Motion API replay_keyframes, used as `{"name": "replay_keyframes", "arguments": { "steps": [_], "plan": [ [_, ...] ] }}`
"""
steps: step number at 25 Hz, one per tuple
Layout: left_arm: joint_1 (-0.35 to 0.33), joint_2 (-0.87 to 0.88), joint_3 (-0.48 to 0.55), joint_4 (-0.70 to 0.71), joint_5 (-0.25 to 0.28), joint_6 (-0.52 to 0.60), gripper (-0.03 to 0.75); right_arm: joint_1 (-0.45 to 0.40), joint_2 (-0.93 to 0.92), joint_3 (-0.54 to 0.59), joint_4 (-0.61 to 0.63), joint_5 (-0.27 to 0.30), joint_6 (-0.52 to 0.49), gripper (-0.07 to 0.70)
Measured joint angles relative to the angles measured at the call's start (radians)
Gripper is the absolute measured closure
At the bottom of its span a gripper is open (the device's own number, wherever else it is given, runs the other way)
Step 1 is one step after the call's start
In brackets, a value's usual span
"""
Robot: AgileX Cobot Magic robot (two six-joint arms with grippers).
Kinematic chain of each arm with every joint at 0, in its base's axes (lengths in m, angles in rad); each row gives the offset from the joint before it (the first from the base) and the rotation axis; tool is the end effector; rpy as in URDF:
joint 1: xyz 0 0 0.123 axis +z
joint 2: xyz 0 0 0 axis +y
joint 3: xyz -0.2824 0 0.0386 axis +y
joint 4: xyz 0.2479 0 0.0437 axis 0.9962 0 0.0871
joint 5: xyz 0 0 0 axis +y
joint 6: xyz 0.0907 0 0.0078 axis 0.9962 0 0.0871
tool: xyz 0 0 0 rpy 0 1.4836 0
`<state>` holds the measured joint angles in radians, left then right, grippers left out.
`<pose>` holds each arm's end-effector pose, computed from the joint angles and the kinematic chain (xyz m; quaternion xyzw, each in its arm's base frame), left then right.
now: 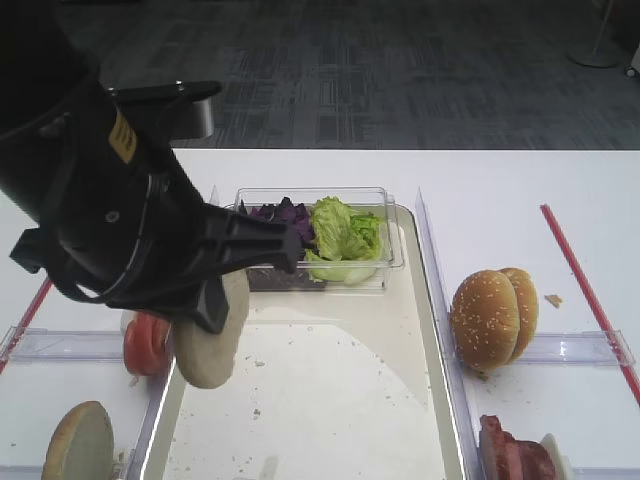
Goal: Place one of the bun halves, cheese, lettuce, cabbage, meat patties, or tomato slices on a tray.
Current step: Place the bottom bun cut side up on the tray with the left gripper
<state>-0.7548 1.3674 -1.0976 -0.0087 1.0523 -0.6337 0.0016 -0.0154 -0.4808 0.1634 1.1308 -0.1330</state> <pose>0.1898 -0.1795 0.2974 0.0582 0.9842 -0.1101 0.1258 -0.0087 0.0134 0.2671 -0.0643 0.8666 0.0492 0.4923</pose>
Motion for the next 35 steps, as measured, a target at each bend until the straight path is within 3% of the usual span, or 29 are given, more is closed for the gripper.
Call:
{"name": "replay_keyframes", "arguments": {
  "steps": [7, 11, 23, 35],
  "plan": [
    [0.000, 0.000, 0.000, -0.114, -0.153, 0.069, 0.671, 0.000, 0.000, 0.000, 0.000, 0.000, 0.000, 0.267],
    [0.000, 0.000, 0.000, -0.161, -0.201, 0.097, 0.671, 0.000, 0.000, 0.000, 0.000, 0.000, 0.000, 0.267],
    [0.006, 0.110, 0.000, -0.281, -0.210, 0.198, 0.671, 0.000, 0.000, 0.000, 0.000, 0.000, 0.000, 0.267],
    [0.135, 0.208, 0.000, -0.489, -0.209, 0.446, 0.671, 0.000, 0.000, 0.000, 0.000, 0.000, 0.000, 0.267]
  ]
}}
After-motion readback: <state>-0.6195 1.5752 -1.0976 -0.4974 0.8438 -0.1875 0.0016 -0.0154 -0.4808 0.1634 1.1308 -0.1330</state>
